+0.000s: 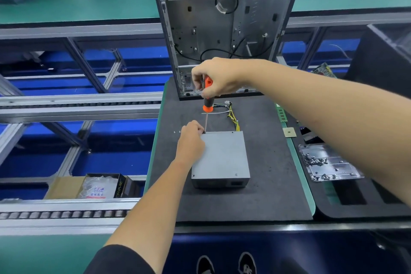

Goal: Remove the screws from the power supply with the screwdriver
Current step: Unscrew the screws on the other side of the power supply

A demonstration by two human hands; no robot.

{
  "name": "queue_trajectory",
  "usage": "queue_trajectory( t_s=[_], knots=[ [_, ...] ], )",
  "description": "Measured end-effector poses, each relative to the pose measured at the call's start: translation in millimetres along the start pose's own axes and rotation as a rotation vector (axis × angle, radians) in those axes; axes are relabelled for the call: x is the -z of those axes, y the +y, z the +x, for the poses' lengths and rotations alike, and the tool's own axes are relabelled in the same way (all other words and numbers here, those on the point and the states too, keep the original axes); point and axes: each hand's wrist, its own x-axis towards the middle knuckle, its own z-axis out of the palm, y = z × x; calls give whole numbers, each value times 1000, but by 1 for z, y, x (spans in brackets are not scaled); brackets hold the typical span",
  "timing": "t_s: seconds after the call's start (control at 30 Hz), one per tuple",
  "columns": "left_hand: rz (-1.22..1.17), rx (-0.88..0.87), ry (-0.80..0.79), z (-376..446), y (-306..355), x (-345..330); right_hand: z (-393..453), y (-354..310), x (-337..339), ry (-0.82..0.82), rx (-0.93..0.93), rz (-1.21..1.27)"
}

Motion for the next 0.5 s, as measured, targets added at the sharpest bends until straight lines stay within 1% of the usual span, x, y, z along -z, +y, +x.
queue_trajectory(
  t_s=[0.13,0.2,0.27,0.33,0.37,0.4,0.43,0.5],
  knots=[
    [8,-10,-1,0,0,-1,-4,-5,-3,-49,-28,131],
    [13,-6,-6,0,-1,0,-3,-10,-7,-49,-36,118],
    [13,-9,-2,0,0,0,1,-10,-8,-33,-103,-35],
    [4,-7,4,1,0,0,4,-9,-7,-20,-173,-316],
    [1,-1,5,1,1,0,7,-8,-7,-25,-161,-418],
    [2,6,5,1,1,-1,11,-7,-8,-28,-131,-453],
    [3,10,4,1,0,-1,13,-6,-9,-26,-111,-415],
    [0,6,5,1,0,-1,13,-5,-10,9,-60,-237]
  ],
)
